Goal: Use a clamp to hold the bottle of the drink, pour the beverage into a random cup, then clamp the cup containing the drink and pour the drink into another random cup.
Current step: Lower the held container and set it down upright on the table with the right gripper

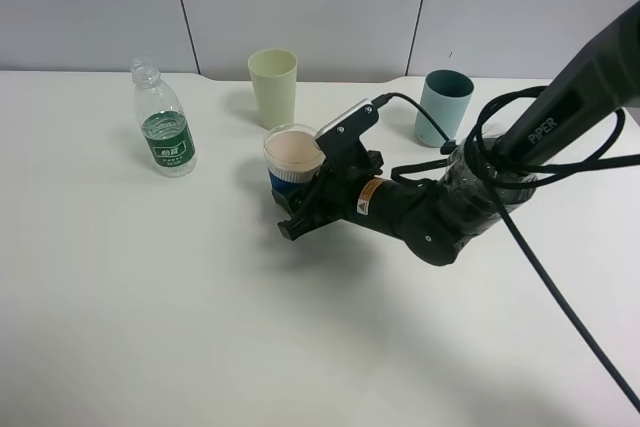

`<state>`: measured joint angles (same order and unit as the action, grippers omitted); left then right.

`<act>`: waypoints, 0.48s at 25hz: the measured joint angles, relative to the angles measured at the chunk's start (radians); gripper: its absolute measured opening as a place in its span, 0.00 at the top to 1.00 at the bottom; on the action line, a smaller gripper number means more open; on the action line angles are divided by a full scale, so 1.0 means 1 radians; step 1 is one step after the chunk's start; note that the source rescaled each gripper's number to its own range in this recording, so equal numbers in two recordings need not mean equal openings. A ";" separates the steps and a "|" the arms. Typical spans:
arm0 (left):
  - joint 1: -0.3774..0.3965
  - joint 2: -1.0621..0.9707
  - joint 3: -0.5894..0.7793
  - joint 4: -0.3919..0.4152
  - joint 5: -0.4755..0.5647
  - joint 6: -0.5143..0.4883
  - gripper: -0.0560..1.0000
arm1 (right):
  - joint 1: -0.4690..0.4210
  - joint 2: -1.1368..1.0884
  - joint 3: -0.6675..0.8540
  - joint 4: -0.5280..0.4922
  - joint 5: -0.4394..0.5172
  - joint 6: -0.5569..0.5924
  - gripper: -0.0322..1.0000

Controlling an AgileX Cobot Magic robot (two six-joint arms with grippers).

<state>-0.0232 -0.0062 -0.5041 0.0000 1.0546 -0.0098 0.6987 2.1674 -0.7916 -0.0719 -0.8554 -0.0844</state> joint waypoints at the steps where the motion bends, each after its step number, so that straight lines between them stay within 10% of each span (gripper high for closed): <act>1: 0.000 0.000 0.000 0.000 0.000 0.000 0.00 | 0.000 0.004 0.000 -0.011 0.016 0.001 0.60; 5: 0.000 0.000 0.000 0.000 0.000 0.000 0.00 | 0.000 -0.007 0.002 -0.016 0.026 0.011 0.20; 12: 0.000 0.000 0.000 0.000 0.000 0.000 0.00 | 0.000 -0.155 0.004 -0.016 0.102 0.019 0.13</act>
<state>-0.0232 -0.0062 -0.5041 0.0000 1.0546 -0.0098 0.6987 2.0129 -0.7876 -0.0883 -0.7533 -0.0656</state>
